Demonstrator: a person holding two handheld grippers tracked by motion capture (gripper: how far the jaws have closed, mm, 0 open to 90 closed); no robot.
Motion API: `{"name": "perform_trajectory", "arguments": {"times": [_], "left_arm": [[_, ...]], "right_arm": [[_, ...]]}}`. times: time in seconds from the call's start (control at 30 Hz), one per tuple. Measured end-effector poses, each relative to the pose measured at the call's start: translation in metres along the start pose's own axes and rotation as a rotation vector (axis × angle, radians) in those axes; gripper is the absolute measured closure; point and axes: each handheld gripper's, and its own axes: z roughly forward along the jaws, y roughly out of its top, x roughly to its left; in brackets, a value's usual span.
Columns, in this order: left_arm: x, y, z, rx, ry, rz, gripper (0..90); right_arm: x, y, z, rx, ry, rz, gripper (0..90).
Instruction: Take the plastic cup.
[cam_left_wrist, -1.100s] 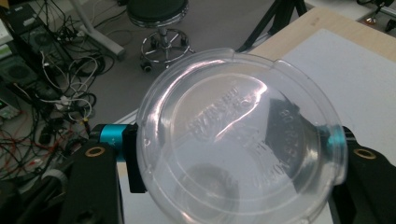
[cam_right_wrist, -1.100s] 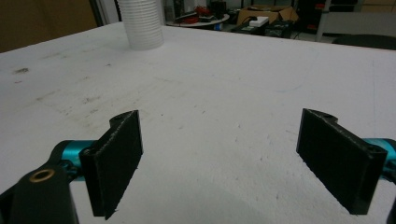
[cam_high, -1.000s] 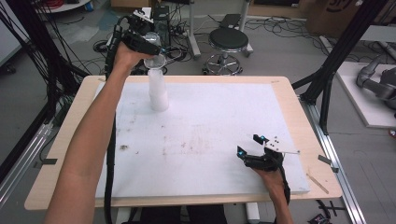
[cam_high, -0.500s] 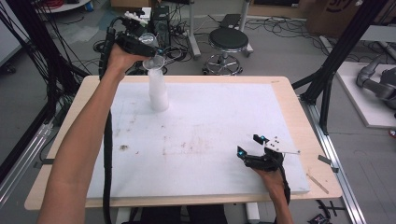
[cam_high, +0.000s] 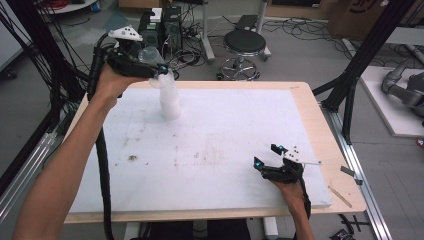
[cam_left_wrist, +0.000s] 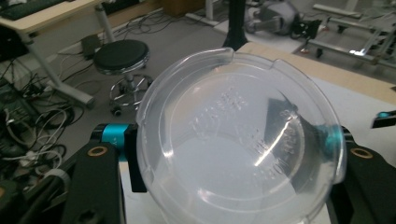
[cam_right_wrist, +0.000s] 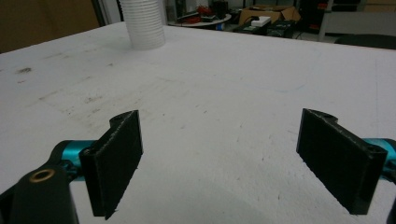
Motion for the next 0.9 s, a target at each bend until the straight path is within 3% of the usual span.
{"name": "perform_trajectory", "arguments": {"times": [0.17,0.2,0.37,0.63,0.8,0.9], "left_arm": [[-0.013,-0.009,-0.006,-0.032,-0.058,0.023,39.1],[-0.019,-0.015,-0.007,-0.043,-0.090,0.025,39.1],[-0.032,-0.024,-0.009,-0.063,-0.134,0.044,39.1],[-0.055,-0.041,-0.014,-0.146,-0.240,0.077,38.9],[-0.069,-0.063,-0.011,-0.217,-0.334,0.081,39.0],[-0.074,-0.072,-0.007,-0.232,-0.351,0.082,38.9]], "right_arm": [[0.000,0.000,0.000,0.003,-0.004,0.000,14.4],[0.000,0.000,0.001,0.004,-0.003,0.000,14.4],[-0.001,0.000,0.000,0.002,-0.002,0.008,14.4],[-0.001,0.000,0.002,0.015,-0.001,0.002,14.4],[-0.001,0.000,0.001,0.013,-0.004,-0.001,14.4],[-0.001,0.000,0.001,0.013,-0.003,0.001,14.4]]}}
